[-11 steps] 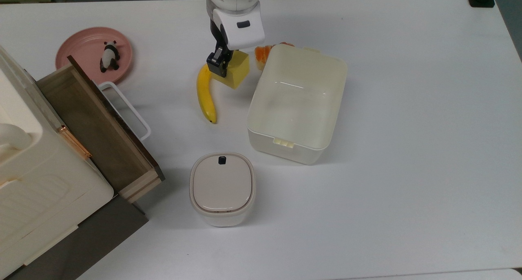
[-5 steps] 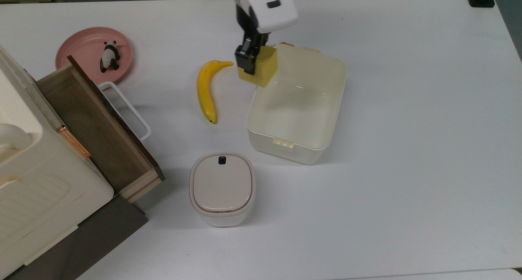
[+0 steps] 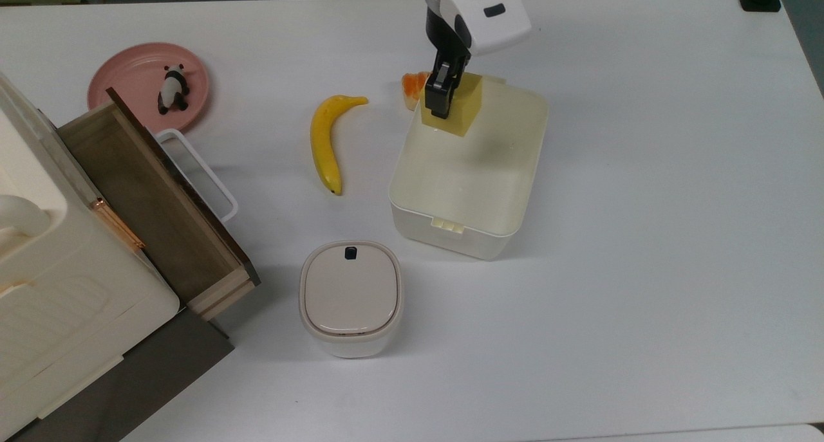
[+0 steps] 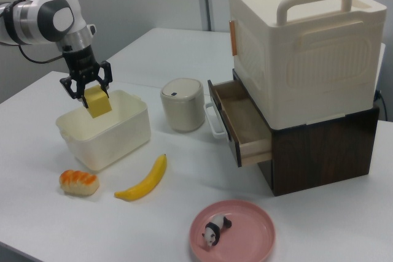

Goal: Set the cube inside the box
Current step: 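Carry the cube over the cream box and lower it inside, then open the gripper to release the cube into the box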

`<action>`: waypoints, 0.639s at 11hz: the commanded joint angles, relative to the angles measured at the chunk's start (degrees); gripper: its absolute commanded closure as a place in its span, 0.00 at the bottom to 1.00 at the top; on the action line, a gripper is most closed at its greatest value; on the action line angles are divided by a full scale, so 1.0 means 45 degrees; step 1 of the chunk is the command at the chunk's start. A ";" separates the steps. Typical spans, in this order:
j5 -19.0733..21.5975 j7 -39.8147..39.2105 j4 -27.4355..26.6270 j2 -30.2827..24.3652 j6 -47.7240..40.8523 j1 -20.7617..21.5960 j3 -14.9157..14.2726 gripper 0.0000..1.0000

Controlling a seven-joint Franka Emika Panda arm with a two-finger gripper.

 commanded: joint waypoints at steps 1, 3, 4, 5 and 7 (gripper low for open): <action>0.0084 0.0546 0.0312 -0.0012 -0.0094 0.0016 0.0140 0.00; 0.0084 0.0566 0.0312 0.0007 -0.0094 -0.0023 0.0140 0.00; 0.0084 0.0585 0.0312 0.0007 -0.0094 -0.0023 0.0140 0.00; 0.0084 0.0585 0.0332 -0.0012 -0.0094 -0.0043 0.0140 0.00; 0.0103 0.0604 0.0313 -0.0070 -0.0152 -0.0082 0.0140 0.00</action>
